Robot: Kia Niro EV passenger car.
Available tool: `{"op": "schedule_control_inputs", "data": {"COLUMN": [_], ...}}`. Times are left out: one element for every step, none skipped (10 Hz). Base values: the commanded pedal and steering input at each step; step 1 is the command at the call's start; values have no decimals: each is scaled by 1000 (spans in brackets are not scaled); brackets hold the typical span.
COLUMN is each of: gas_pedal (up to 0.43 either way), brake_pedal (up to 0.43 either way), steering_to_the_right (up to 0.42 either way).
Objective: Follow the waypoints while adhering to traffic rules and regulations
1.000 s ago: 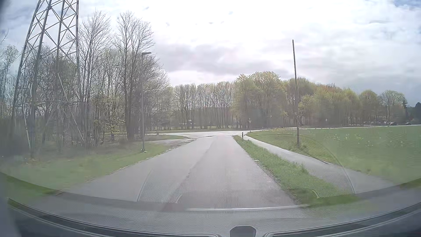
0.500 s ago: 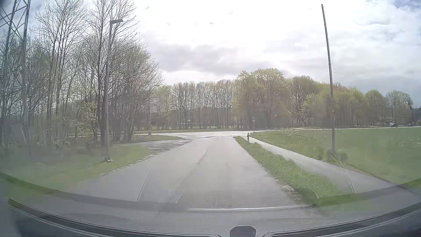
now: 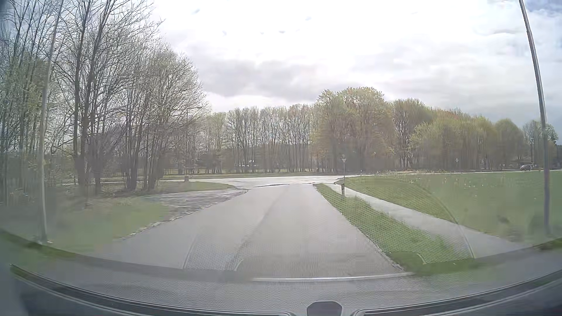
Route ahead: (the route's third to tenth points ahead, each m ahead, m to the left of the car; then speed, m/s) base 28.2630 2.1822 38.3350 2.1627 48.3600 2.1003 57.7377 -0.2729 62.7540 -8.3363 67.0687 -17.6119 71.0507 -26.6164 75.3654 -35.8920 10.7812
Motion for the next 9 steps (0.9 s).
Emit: {"op": "schedule_control_inputs", "data": {"gas_pedal": [0,0,0,0,0,28,39,39,39], "brake_pedal": [0,0,0,0,0,0,0,0,0], "steering_to_the_right": [0,0,0,0,0,0,0,0,0]}}
